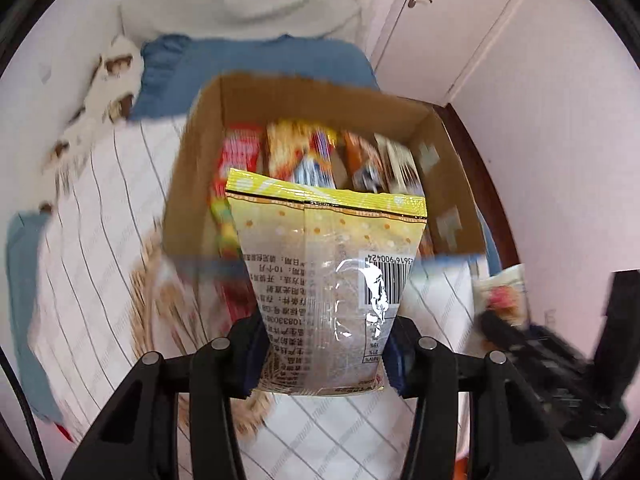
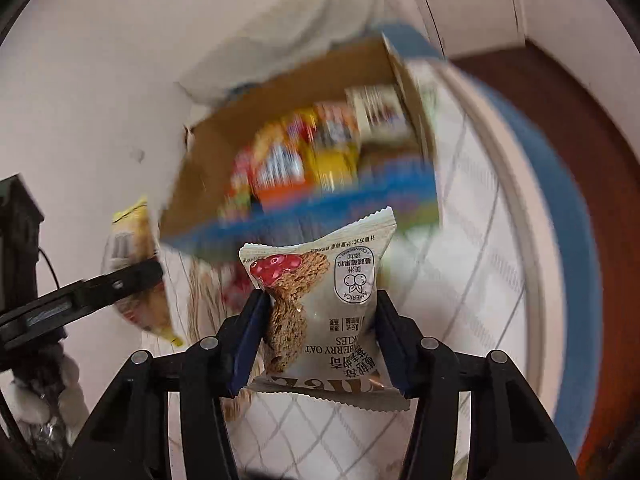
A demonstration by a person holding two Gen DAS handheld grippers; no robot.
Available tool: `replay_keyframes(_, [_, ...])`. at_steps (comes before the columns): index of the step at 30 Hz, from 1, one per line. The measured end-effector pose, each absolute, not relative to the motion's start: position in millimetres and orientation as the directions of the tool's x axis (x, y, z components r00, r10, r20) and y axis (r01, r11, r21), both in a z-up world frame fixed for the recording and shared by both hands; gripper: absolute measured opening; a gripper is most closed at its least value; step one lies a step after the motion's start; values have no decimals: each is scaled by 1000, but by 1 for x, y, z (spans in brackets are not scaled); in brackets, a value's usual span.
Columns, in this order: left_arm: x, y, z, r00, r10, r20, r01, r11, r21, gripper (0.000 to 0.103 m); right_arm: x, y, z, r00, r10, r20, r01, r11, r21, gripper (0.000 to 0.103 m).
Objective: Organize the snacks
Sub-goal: 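Carry both packs into the box and open both tools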
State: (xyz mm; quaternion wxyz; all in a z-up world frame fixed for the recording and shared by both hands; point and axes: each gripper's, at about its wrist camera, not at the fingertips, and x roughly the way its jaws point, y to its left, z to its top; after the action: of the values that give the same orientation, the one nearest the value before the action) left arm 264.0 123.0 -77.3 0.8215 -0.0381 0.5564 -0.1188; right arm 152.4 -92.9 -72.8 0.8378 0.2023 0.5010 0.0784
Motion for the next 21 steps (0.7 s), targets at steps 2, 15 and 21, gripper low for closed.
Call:
replay_keyframes(2, [283,119,-74,352,-212,-912,151,974,-168,46,176,-95,-56,518,305,-799,61,919,390,56])
replay_keyframes(15, [364,125,-155,154,-134,-979,64,990,-126,46,329,-85,-86,430,288,-856,91,929,359,56])
replay_keyframes(21, [376,129,-169,127,-145,-981,18,989,-144,86,359,-64,-125,331,362,-872,92,907,411,89])
